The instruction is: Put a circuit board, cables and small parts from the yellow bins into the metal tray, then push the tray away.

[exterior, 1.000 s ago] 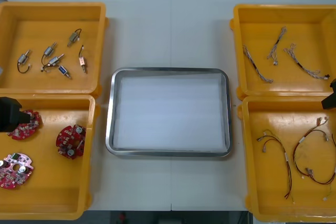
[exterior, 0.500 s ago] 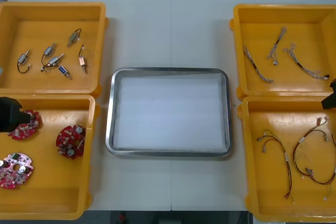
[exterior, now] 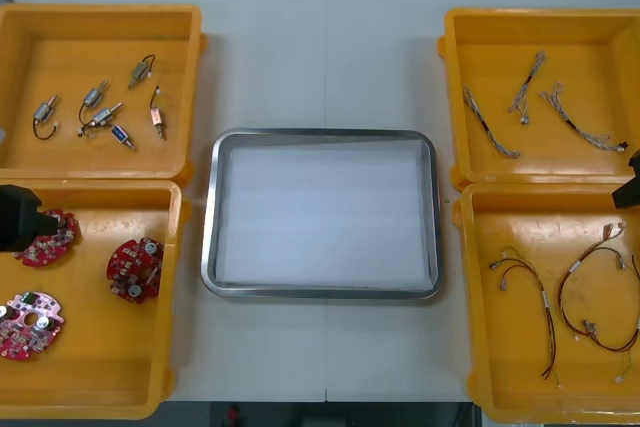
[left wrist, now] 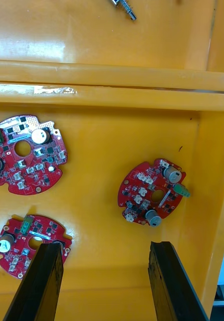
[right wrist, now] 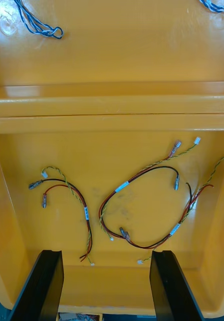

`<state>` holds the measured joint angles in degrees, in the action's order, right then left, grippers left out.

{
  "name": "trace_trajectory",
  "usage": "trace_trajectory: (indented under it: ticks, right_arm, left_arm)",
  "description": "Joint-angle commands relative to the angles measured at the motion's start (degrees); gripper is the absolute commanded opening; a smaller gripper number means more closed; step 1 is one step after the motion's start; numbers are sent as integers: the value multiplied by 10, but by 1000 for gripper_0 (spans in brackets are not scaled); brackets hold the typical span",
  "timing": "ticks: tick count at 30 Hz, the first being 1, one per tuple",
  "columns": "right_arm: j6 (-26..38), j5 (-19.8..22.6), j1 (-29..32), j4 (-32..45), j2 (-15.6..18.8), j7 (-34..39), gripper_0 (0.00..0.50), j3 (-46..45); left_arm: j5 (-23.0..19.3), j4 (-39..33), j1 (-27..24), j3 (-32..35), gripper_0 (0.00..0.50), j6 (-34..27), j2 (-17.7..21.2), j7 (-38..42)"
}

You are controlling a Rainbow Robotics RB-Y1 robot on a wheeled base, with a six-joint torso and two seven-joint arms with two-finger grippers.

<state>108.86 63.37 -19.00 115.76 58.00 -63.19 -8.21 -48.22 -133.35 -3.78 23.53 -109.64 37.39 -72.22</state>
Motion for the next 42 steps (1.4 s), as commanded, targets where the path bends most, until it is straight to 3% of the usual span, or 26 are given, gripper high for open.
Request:
trace_trajectory:
  ticks: [1,14,19,28,33,42]
  right_arm:
    - [5,4,4,2,19,15,500,-20]
    - [11,-21,34,-4,23,27,500,-35]
    - [11,-32,84,-4,23,39,500,-73]
    - [-64,-23,215,-4,23,64,500,-152]
    - [-122,-22,262,-4,23,107,500,-155]
    - [-224,-40,331,-4,23,112,500,-137]
  left_arm:
    - [-4,-6,-12,-5,500,-4,-3,-13]
    - [-4,-6,-12,-5,500,-4,-3,-13]
    - [-6,-3,-13,-1,500,-4,7,-17]
    - [-20,20,-11,10,500,-4,27,-31]
    - [-21,62,-7,20,500,-4,31,-83]
    - [-14,93,28,36,500,-4,53,-139]
